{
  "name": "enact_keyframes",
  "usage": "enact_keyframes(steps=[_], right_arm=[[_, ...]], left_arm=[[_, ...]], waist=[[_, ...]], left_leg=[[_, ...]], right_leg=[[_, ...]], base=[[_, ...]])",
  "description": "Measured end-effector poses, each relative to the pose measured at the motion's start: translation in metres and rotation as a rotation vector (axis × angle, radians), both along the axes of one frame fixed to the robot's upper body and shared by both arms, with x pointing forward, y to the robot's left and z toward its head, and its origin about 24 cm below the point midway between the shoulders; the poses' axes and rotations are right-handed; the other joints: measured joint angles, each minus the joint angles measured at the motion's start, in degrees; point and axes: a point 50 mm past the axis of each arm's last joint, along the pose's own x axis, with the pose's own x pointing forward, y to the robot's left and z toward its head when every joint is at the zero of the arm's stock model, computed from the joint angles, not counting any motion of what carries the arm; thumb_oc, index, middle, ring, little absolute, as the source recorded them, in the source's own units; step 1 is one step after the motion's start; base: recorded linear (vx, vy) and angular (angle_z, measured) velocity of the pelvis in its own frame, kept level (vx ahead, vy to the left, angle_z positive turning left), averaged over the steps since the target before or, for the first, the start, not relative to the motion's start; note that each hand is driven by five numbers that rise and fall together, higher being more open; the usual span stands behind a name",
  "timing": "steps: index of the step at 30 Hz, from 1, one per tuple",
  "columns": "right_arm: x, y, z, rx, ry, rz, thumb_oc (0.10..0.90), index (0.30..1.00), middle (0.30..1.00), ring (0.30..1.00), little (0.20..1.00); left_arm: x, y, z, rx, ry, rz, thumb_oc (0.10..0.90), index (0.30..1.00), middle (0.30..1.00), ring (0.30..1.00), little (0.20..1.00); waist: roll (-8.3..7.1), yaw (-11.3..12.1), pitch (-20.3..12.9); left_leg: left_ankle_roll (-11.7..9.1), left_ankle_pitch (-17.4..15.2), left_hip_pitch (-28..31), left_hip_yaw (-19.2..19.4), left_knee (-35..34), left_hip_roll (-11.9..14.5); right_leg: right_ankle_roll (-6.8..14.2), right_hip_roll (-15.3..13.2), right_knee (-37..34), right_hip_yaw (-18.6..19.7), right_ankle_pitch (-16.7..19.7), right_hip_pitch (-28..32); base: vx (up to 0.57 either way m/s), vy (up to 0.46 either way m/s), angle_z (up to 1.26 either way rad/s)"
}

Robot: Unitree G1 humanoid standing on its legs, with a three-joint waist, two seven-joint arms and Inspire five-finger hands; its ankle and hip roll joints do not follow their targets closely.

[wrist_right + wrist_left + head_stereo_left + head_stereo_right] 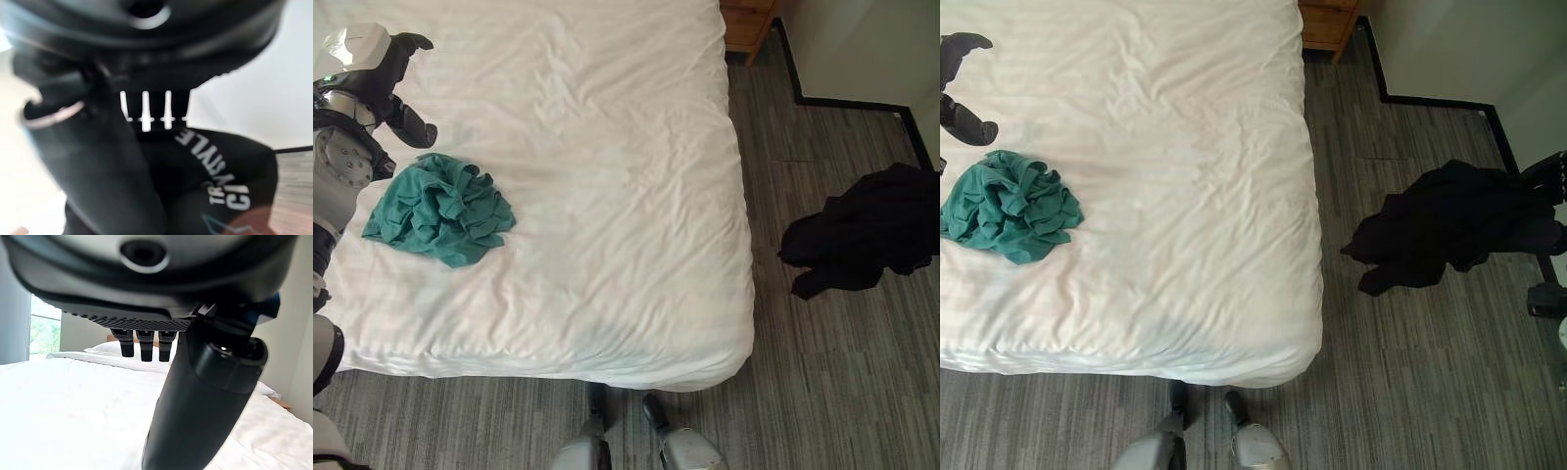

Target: Pick up bed clothes into laundry basket.

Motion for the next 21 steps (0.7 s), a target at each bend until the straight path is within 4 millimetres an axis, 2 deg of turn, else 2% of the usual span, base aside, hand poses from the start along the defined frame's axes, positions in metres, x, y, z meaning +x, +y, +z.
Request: enact_keyframes(steps=[4,7,11,16,19,21], right_arm=[[-0.004,-0.003,-0.001,0.000,0.007,-0.013,0.400,0.300,0.300,0.300,0.300],[-0.006,-0.004,0.000,0.002,0.003,-0.021,0.400,0.300,0.300,0.300,0.300],[-0.006,-0.004,0.002,0.000,-0.005,-0.018,0.400,0.300,0.300,0.300,0.300],[-0.006,-0.004,0.003,-0.002,-0.005,-0.016,0.400,0.300,0.300,0.300,0.300],[-0.006,-0.003,0.003,-0.006,0.003,-0.006,0.400,0.300,0.300,0.300,0.300],[-0.006,-0.003,0.003,-0.008,0.003,-0.005,0.400,0.300,0.300,0.300,0.300]], left_arm=[[-0.013,-0.003,0.017,0.077,-0.033,-0.026,0.800,0.900,0.900,0.900,0.900],[-0.024,-0.009,0.029,0.092,-0.020,-0.088,0.800,0.900,0.900,0.900,0.900],[-0.029,-0.013,0.032,0.099,0.002,-0.124,0.800,0.900,0.900,0.900,0.900],[-0.036,-0.032,0.033,0.166,0.038,-0.214,0.800,0.900,0.900,0.900,0.900],[-0.034,-0.032,0.026,0.168,0.069,-0.217,0.800,0.900,0.900,0.900,0.900],[-0.032,-0.029,0.014,0.163,0.119,-0.209,0.800,0.900,0.900,0.900,0.900]], waist=[[-0.25,0.90,0.14],[-0.57,2.55,0.32],[-0.62,3.78,0.35],[-0.68,5.36,0.37],[-0.75,5.36,0.40],[-0.91,5.39,0.48]], left_leg=[[0.00,0.00,-0.49,-1.23,0.01,0.01],[0.00,0.01,-0.44,-1.47,0.01,0.00],[0.00,0.01,-0.21,-2.14,0.01,0.04],[0.00,0.01,-0.21,-3.67,0.02,0.05],[0.00,0.01,-0.21,-4.20,0.02,-0.02],[0.00,0.01,-0.23,-4.27,0.01,-0.04]], right_leg=[[-0.07,0.16,-0.27,-1.37,0.05,0.03],[-0.08,0.19,-0.51,-1.56,0.05,0.43],[-0.09,0.37,-0.70,-1.97,0.06,1.00],[-0.09,0.63,-0.82,-3.32,0.06,1.55],[-0.09,0.65,-0.85,-4.03,0.06,1.68],[-0.09,0.66,-0.86,-4.26,0.06,1.67]], base=[[0.03,-0.028,0.15],[0.03,-0.010,0.09],[0.02,-0.027,0.13],[0.02,-0.012,0.15],[0.01,-0.013,0.09],[0.00,-0.003,0.02]])
